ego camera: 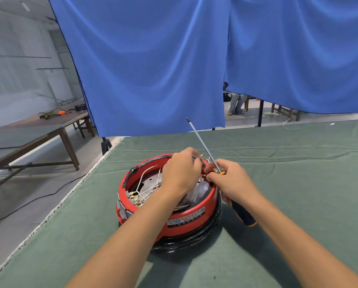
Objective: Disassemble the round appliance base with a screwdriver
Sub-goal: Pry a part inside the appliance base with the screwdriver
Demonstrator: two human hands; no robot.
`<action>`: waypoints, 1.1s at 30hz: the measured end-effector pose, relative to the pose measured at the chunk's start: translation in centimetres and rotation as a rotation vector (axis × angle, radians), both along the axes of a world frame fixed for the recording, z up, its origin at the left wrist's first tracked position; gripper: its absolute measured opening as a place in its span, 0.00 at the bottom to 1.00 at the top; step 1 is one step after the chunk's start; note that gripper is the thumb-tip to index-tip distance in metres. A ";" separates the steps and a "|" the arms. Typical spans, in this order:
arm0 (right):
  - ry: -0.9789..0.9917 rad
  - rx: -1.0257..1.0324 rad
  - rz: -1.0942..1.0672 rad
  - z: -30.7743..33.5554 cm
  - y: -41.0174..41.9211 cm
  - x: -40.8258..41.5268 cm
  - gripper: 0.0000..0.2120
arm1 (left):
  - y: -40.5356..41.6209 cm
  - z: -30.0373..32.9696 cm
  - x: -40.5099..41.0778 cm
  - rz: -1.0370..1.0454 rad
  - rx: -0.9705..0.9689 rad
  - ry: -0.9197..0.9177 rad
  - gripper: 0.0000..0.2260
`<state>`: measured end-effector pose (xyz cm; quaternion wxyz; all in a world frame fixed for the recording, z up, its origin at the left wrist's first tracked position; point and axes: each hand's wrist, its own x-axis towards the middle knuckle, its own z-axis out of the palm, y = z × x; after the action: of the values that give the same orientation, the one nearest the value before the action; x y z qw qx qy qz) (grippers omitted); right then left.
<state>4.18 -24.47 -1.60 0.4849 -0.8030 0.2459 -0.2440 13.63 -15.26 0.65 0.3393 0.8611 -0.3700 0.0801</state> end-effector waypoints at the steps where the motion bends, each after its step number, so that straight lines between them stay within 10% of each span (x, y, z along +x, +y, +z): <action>1: 0.025 -0.018 0.007 0.2 0.1 -0.1 0.05 | 0.4 0.3 -0.2 0.033 0.052 -0.080 0.12; 7: 0.301 -0.042 0.094 2.3 0.6 -1.5 0.01 | 4.7 1.4 -1.8 0.298 0.387 -0.444 0.10; 11: 0.386 -0.027 0.137 3.1 1.4 -3.0 0.02 | 7.4 1.2 -1.8 0.507 0.695 -0.102 0.26; 14: 0.318 -0.004 0.112 2.8 1.7 -3.9 0.02 | 8.1 0.6 -1.7 0.507 0.629 0.206 0.28; 33: 0.144 -0.306 -0.268 3.4 -0.2 -2.5 0.04 | 10.8 0.7 2.1 0.183 0.140 0.442 0.16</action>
<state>1.66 -24.65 1.81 0.3018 -0.8428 0.3444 -0.2827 15.73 -4.46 1.31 0.3430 0.9090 -0.2120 -0.1056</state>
